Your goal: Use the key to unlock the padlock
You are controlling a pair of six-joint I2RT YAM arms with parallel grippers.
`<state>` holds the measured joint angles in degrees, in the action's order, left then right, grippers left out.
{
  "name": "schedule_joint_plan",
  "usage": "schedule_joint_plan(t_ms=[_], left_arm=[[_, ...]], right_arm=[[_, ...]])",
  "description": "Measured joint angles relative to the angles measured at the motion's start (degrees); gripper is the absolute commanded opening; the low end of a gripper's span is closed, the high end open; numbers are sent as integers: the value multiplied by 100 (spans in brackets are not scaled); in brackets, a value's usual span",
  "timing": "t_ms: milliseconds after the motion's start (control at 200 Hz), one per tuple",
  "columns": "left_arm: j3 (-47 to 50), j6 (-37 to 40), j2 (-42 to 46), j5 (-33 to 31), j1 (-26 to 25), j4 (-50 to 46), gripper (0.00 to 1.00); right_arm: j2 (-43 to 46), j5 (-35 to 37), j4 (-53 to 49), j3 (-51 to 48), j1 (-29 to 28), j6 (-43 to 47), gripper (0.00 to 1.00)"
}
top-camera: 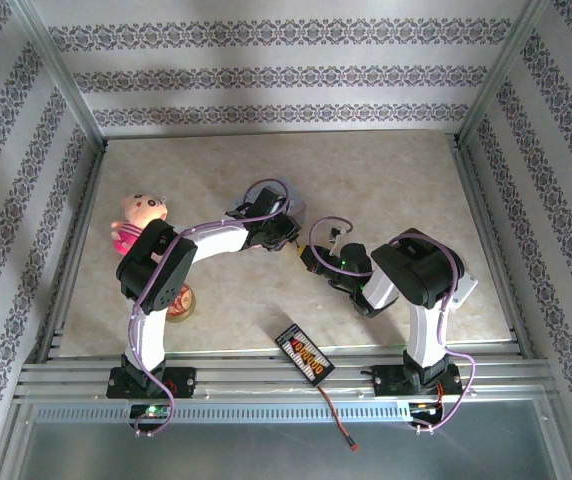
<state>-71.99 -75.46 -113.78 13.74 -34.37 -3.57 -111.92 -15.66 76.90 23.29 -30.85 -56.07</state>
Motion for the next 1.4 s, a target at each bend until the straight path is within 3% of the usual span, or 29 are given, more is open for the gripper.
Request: schedule_joint_plan(t_ms=[1399], left_arm=[[-28, 216, -26, 96, 68, -26, 17]], right_arm=[[-33, -1172, -448, 402, 503, -883, 0]])
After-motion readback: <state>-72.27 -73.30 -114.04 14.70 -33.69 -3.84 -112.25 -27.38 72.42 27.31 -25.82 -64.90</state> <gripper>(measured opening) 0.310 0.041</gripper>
